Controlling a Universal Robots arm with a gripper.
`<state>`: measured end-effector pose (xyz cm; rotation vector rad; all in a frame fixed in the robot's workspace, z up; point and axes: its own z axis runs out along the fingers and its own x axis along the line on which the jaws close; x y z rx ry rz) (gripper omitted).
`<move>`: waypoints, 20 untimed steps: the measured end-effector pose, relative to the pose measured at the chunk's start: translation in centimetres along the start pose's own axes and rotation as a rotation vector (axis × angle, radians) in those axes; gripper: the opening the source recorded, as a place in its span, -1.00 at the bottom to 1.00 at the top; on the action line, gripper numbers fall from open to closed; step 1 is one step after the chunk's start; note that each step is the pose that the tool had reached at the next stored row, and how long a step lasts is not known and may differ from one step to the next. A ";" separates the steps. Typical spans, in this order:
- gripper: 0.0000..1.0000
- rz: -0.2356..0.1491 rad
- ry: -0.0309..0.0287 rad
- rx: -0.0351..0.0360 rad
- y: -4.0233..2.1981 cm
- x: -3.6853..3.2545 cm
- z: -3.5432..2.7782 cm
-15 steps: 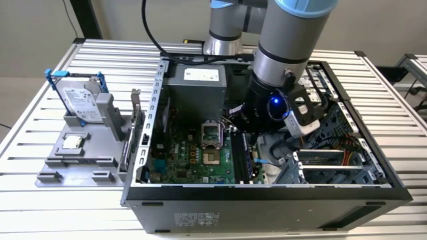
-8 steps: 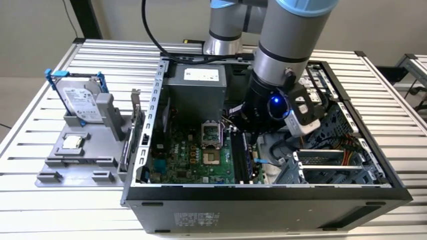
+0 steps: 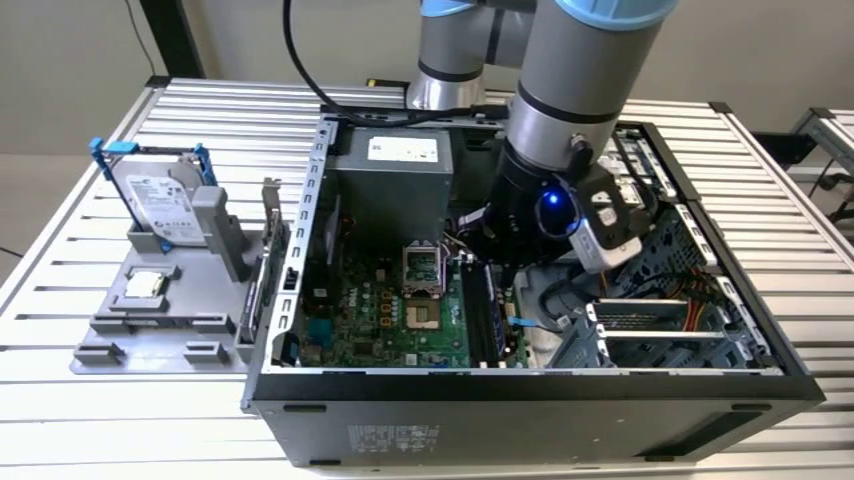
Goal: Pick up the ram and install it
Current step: 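Insert the ram into the slot, then press down the ram until it locks into place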
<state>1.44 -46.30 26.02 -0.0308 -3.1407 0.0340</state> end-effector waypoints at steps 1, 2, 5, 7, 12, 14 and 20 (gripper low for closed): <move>-1.00 0.000 0.0000 0.0000 0.00 0.00 -0.02; -1.00 0.000 0.0000 0.0001 0.00 0.00 -0.04; -1.00 0.000 0.0000 0.0000 0.00 0.00 -0.10; -1.00 0.000 0.0000 0.0000 0.00 0.00 -0.14; -1.00 -0.020 -0.0004 0.0001 -0.01 0.00 -0.24; -1.00 -0.056 -0.0009 0.0000 -0.01 -0.01 -0.28; -1.00 -0.141 -0.0021 -0.0010 -0.01 0.00 -0.32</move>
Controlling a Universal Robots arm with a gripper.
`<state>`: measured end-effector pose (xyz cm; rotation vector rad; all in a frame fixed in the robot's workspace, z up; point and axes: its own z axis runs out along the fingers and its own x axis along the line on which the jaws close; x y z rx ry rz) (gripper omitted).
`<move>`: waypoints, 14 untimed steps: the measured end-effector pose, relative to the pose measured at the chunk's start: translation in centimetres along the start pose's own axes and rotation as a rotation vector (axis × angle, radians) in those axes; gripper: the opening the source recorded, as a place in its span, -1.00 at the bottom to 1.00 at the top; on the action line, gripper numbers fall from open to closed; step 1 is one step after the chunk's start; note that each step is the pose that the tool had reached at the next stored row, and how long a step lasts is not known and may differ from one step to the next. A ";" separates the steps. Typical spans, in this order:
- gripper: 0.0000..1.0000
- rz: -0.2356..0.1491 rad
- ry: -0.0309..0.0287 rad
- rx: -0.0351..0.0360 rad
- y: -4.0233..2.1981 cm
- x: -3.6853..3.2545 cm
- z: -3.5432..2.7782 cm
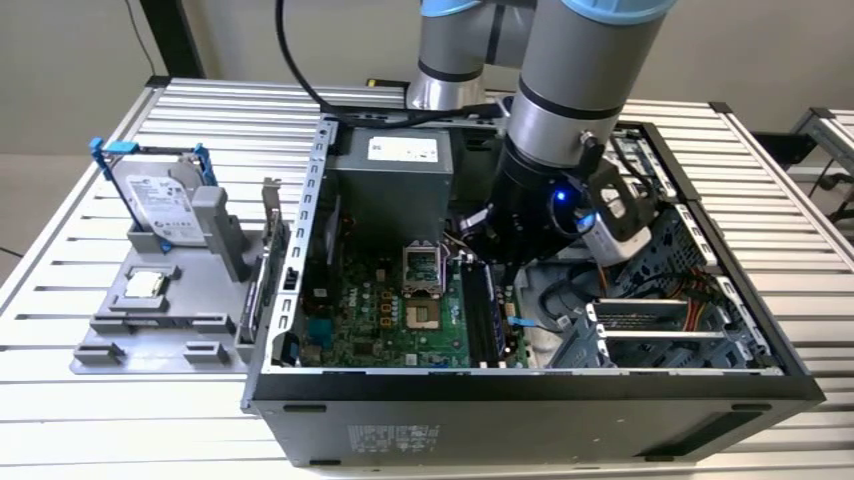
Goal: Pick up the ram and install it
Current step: 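Press down the ram until it locks into place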
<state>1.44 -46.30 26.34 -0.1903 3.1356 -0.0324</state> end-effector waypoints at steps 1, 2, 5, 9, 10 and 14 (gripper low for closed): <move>-1.00 -0.012 -0.0003 -0.0021 -0.01 0.01 0.00; -1.00 -0.021 -0.0009 -0.0068 -0.01 0.01 0.02; -1.00 -0.044 -0.0019 -0.0287 0.00 0.01 0.03; -1.00 -0.088 -0.0023 -0.0312 0.00 0.00 0.03; -1.00 -0.100 -0.0024 -0.0313 0.00 0.00 0.04; -1.00 -0.141 -0.0025 -0.0312 0.00 0.00 0.04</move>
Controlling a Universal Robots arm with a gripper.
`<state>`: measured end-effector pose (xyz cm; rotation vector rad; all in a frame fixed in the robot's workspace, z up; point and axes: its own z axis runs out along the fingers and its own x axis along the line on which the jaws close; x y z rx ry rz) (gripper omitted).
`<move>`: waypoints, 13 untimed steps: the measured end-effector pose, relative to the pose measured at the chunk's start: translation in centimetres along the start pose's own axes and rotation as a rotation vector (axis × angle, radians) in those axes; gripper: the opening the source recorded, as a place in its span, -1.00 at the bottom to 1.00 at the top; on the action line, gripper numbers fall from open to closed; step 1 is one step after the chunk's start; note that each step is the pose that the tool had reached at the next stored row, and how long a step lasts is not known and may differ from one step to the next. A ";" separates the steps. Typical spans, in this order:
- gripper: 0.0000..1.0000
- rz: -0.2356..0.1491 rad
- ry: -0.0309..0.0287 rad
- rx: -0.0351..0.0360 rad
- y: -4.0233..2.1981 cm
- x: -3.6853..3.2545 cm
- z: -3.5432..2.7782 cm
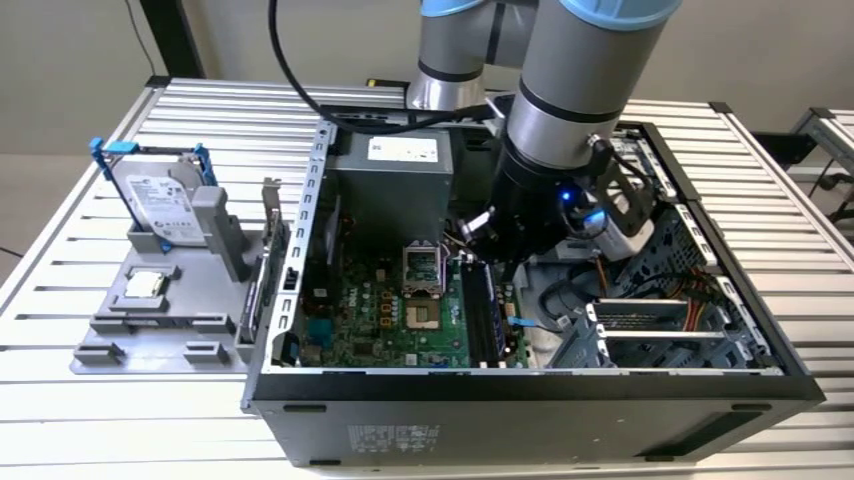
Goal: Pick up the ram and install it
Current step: 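Press down the ram until it locks into place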
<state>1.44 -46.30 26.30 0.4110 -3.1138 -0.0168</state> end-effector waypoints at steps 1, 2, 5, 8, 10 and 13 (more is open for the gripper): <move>-1.00 -0.010 0.0001 0.0000 0.00 0.00 0.00; -1.00 -0.020 0.0003 0.0000 0.00 0.00 0.00; -1.00 -0.048 0.0006 0.0000 0.00 0.00 0.00; -1.00 -0.077 0.0009 0.0000 0.00 0.00 0.00; -1.00 -0.095 0.0011 0.0000 0.00 0.00 0.00; -1.00 -0.124 0.0013 0.0000 0.00 0.00 0.00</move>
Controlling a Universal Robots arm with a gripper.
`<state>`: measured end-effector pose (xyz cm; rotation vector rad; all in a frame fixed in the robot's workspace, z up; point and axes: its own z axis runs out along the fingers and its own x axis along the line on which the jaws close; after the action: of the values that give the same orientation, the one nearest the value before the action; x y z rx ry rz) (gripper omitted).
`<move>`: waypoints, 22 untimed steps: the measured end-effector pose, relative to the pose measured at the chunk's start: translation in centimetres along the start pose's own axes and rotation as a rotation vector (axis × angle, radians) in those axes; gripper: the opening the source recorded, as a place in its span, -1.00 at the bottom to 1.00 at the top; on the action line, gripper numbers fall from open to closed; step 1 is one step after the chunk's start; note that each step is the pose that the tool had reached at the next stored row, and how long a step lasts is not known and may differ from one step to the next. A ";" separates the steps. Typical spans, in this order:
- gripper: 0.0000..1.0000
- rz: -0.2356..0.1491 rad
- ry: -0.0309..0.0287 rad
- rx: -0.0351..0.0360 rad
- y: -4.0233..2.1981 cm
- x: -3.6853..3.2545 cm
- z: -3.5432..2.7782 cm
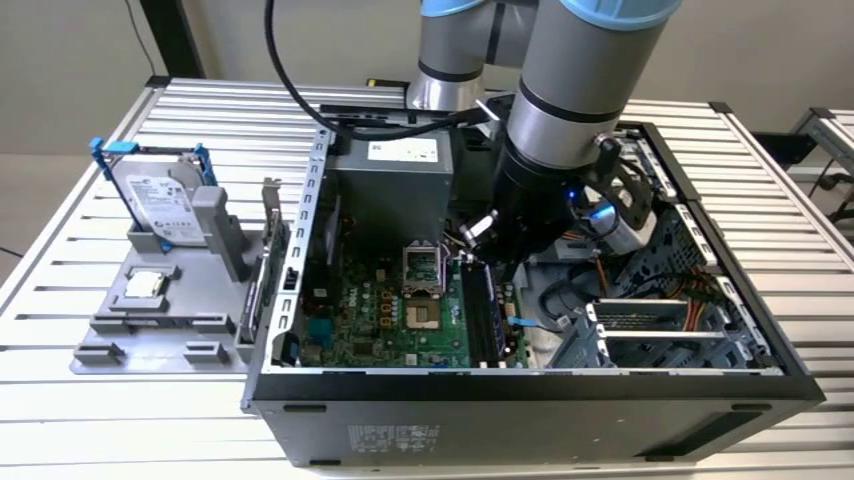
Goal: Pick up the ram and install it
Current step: 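Press down the ram until it locks into place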
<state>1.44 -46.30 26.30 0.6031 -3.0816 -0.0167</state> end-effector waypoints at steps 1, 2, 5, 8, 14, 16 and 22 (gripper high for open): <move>-1.00 -0.009 0.0001 0.0000 0.00 0.00 0.00; -1.00 -0.017 0.0002 0.0000 0.00 0.00 0.00; -1.00 -0.039 0.0004 0.0000 0.00 0.00 0.00; -1.00 -0.064 0.0007 0.0000 0.00 0.00 0.00; -1.00 -0.129 0.0013 -0.0003 0.00 0.00 0.00; -1.00 -0.158 0.0016 -0.0004 0.00 0.00 0.00; -1.00 -0.245 0.0025 -0.0004 0.00 0.00 0.00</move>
<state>1.44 -46.30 26.30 0.9745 -2.9837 -0.0167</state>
